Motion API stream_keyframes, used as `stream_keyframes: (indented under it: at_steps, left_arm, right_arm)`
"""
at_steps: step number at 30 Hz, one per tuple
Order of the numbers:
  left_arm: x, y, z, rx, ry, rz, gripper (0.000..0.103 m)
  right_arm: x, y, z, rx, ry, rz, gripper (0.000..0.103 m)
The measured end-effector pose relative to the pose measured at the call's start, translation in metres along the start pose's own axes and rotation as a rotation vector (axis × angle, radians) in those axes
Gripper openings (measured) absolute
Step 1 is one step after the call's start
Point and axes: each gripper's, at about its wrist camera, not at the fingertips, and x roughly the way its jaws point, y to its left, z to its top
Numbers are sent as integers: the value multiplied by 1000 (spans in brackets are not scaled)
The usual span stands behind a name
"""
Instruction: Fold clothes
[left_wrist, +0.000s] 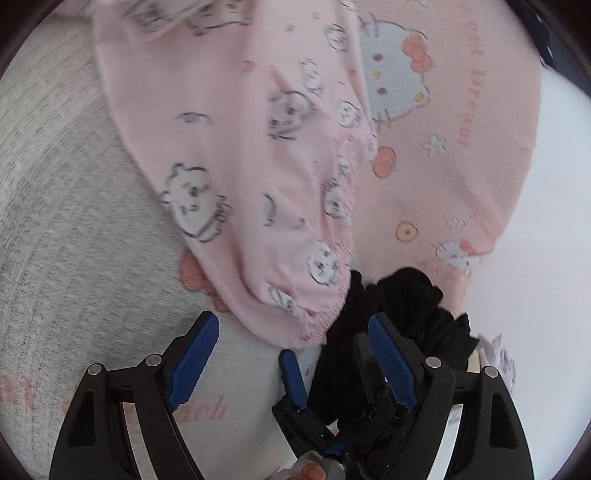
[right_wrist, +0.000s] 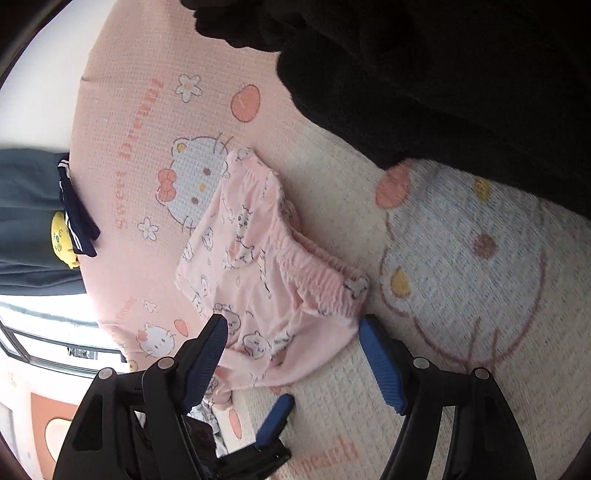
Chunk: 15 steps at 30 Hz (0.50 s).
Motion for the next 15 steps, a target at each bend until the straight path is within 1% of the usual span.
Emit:
stream_keyframes:
  at_steps: [3, 5, 7, 8, 9, 10, 12, 14, 15]
  left_arm:
    - [1, 5, 3, -29, -16, -37, 83]
    - [3, 2, 4, -14, -20, -31, 83]
    - [7, -4, 4, 20, -29, -22, 83]
    - [8, -7, 3, 38, -35, -17, 83]
    - [11, -10, 3, 58, -37, -5, 83]
    - [13, -13, 2, 79, -40, 6, 83]
    - [18, -16, 2, 97, -41, 21, 85]
    - [21, -18, 3, 104, -39, 24, 90]
    - [23, -20, 3, 107, -38, 25, 91]
  right_arm:
    - [6, 4, 0, -41, 0, -6, 73]
    - [9, 6, 1, -64, -9, -7, 73]
    - [12, 8, 2, -92, -27, -26, 69]
    - [14, 9, 1, -106, -33, -46, 62]
    - [15, 9, 1, -116, -41, -65, 52]
    - [15, 8, 0, -117, -45, -80, 47]
    - [13, 0, 2, -91, -45, -96, 24]
    - [11, -9, 3, -52, -36, -81, 18]
    - [9, -12, 4, -38, -31, -68, 18]
